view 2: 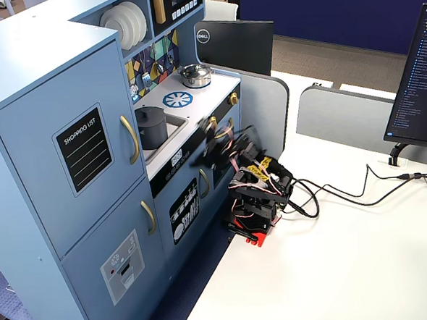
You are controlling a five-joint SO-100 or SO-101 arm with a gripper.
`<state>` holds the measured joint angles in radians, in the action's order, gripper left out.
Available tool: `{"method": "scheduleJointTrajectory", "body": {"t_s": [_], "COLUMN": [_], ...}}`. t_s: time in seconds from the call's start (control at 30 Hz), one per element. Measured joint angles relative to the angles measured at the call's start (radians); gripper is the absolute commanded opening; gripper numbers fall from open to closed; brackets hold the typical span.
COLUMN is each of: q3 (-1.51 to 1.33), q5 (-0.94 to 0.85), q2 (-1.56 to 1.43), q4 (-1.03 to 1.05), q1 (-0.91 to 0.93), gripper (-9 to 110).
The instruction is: Pick up the lid from the counter and put it on the gray recipient
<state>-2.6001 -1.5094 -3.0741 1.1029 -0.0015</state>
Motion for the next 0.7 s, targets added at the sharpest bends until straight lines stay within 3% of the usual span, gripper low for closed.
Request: {"method": "scheduleJointTrajectory", "body": {"t_s": [0.23,0.53,0.7], "q3": [-0.364,-0.402,-0.402], "q5": [0.049,0.051,0.018], "q2": [-0.077,-0.109,-0.11], "q4": [-0.109,0.23,0.244], "q1": [-0.008,-0.009,-0.026], "gripper": [0,3,4]}}
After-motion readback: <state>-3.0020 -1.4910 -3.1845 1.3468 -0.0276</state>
